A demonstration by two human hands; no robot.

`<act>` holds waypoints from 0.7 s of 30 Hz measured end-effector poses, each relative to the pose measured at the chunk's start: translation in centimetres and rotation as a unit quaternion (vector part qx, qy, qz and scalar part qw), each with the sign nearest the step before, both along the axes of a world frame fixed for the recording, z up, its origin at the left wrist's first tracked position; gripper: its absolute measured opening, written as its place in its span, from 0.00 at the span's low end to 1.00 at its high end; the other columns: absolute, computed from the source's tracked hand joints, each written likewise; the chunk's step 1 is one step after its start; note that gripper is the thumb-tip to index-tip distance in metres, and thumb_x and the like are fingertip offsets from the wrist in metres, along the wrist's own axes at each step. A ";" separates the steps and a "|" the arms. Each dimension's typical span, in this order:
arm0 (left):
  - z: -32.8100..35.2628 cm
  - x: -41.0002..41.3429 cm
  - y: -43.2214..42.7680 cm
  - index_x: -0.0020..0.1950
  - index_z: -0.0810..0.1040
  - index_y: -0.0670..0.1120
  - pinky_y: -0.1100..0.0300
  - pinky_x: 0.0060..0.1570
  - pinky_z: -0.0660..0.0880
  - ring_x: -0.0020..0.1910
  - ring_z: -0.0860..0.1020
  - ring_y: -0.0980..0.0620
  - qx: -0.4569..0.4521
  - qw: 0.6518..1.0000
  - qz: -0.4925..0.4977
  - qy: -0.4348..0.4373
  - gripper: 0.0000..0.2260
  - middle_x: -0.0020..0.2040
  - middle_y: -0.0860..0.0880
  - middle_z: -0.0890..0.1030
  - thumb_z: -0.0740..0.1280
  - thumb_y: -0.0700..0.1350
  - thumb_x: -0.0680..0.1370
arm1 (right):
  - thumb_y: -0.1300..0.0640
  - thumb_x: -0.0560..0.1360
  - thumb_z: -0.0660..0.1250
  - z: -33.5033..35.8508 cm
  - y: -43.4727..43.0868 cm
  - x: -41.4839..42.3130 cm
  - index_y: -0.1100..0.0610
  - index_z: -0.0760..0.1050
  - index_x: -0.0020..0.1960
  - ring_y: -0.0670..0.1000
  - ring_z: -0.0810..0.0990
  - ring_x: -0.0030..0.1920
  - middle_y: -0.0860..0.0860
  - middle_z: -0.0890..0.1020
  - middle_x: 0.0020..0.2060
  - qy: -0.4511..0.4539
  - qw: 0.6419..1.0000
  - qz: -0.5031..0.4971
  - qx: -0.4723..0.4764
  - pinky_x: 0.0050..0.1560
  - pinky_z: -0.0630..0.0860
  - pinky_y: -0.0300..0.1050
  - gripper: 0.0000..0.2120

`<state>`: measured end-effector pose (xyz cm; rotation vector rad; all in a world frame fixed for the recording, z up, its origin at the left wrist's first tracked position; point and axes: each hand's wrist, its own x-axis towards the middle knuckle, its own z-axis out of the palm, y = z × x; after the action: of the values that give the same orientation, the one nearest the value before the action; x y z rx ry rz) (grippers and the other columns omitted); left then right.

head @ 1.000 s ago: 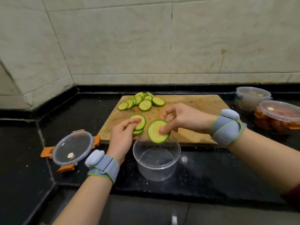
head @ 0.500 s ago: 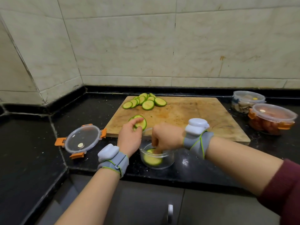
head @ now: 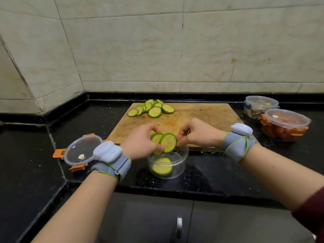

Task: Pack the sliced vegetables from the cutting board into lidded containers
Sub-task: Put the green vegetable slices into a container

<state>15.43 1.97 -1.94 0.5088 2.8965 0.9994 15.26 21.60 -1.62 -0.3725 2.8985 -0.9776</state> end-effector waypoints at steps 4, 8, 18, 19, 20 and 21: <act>-0.2 -0.4 0.1 0.51 0.75 0.53 0.59 0.42 0.69 0.46 0.74 0.52 -0.032 0.999 -0.023 -0.012 0.19 0.46 0.51 0.76 0.78 0.52 0.66 | 0.56 0.65 0.78 0.0 -0.2 0.1 0.58 0.80 0.46 0.44 0.70 0.32 0.47 0.75 0.34 0.013 1.000 -0.006 -0.016 0.34 0.67 0.37 0.13; -0.7 -0.5 0.4 0.52 0.76 0.52 0.61 0.44 0.68 0.46 0.75 0.52 -0.040 0.999 -0.033 0.007 0.18 0.46 0.52 0.78 0.77 0.53 0.67 | 0.57 0.66 0.77 0.0 -0.5 0.3 0.57 0.82 0.43 0.43 0.69 0.31 0.49 0.75 0.34 0.048 0.999 0.024 -0.008 0.30 0.65 0.32 0.08; -1.5 -0.7 0.3 0.58 0.79 0.52 0.54 0.52 0.75 0.49 0.78 0.50 -0.055 0.995 -0.068 0.044 0.16 0.48 0.48 0.82 0.74 0.50 0.71 | 0.51 0.68 0.75 -0.6 -0.9 0.0 0.56 0.84 0.49 0.50 0.73 0.59 0.51 0.77 0.58 0.036 0.992 0.063 0.100 0.61 0.68 0.42 0.12; -1.7 -0.8 0.3 0.58 0.79 0.53 0.54 0.52 0.75 0.50 0.78 0.50 -0.048 0.995 -0.072 0.049 0.16 0.48 0.48 0.82 0.73 0.50 0.71 | 0.51 0.69 0.75 -0.5 -0.9 -0.1 0.56 0.83 0.47 0.50 0.72 0.60 0.51 0.77 0.58 0.037 0.991 0.067 0.107 0.62 0.67 0.43 0.11; -1.8 -0.8 0.1 0.59 0.79 0.53 0.55 0.53 0.74 0.52 0.77 0.50 -0.042 0.995 -0.075 0.058 0.15 0.49 0.49 0.81 0.72 0.50 0.73 | 0.51 0.70 0.74 -0.3 -1.0 -0.2 0.56 0.83 0.46 0.49 0.70 0.60 0.51 0.76 0.59 0.038 0.990 0.069 0.114 0.65 0.64 0.44 0.09; -2.1 -1.0 0.0 0.60 0.78 0.54 0.56 0.55 0.71 0.54 0.73 0.51 -0.035 0.994 -0.072 0.068 0.14 0.50 0.49 0.80 0.70 0.50 0.75 | 0.52 0.71 0.73 -0.1 -1.0 -0.3 0.56 0.82 0.44 0.47 0.68 0.60 0.51 0.75 0.60 0.036 0.989 0.071 0.125 0.68 0.61 0.46 0.08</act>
<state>14.47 2.01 -4.02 0.7987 2.9471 0.8716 14.98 20.64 -1.69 -0.5968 2.9583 -0.5829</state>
